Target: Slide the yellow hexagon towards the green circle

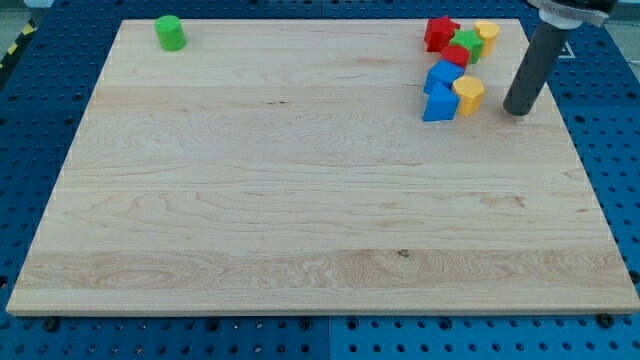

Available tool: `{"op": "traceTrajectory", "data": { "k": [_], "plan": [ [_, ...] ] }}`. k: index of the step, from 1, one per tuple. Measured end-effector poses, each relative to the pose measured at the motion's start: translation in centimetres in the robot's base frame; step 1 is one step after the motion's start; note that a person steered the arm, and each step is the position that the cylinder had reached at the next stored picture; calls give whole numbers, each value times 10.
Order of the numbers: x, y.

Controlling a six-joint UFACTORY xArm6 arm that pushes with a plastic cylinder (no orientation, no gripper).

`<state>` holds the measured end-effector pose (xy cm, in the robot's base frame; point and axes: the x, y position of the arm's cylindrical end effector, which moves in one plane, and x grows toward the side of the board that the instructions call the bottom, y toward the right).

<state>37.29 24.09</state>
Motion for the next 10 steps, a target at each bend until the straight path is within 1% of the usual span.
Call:
{"op": "traceTrajectory", "data": {
  "k": [2, 4, 8, 10],
  "plan": [
    [-8, -11],
    [-9, -59],
    [-28, -139],
    [-28, -189]
  ]
}}
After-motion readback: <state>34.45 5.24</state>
